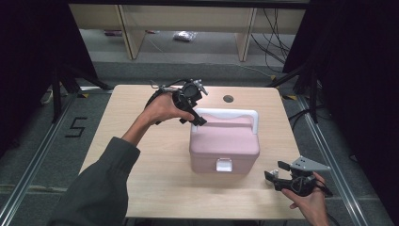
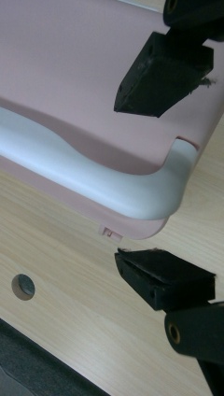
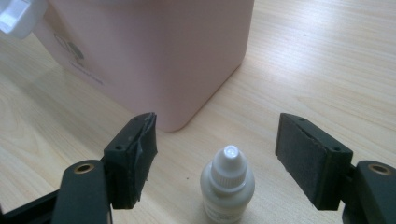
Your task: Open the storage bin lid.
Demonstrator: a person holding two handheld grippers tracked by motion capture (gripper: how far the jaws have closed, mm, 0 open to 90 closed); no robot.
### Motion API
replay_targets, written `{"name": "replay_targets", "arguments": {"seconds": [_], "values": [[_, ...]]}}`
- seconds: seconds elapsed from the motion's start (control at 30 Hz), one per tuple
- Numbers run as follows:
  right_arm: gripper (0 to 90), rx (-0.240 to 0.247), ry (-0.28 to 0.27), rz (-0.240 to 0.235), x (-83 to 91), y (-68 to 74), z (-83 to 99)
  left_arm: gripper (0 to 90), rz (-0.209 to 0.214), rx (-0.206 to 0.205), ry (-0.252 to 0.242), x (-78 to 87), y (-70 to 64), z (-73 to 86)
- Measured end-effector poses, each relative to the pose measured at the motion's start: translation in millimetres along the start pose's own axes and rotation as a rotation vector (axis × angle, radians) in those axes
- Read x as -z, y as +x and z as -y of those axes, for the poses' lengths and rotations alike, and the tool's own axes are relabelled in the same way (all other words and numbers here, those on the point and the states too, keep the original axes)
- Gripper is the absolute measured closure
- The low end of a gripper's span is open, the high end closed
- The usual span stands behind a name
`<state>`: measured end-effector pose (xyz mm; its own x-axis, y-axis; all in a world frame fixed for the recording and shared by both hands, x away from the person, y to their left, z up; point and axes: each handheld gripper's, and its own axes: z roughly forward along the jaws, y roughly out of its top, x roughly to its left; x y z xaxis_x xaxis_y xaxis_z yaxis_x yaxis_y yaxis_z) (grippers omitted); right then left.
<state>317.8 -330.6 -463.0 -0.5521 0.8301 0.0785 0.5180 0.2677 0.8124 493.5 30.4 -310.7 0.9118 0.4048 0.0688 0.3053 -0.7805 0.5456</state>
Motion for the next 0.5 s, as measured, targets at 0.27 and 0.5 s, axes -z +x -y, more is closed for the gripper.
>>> {"name": "replay_targets", "arguments": {"seconds": [0.27, 0.5], "values": [[30.3, 0.001, 0.0, 0.001, -0.1, -0.2, -0.1, 35.5, 0.007, -0.018, 0.035, -10.3, 3.5, -7.8], [30.4, 0.035, -0.002, 0.009, -0.9, -2.1, -0.5, 52.3, 0.007, -0.047, 0.056, -14.9, 3.8, -10.4]]}}
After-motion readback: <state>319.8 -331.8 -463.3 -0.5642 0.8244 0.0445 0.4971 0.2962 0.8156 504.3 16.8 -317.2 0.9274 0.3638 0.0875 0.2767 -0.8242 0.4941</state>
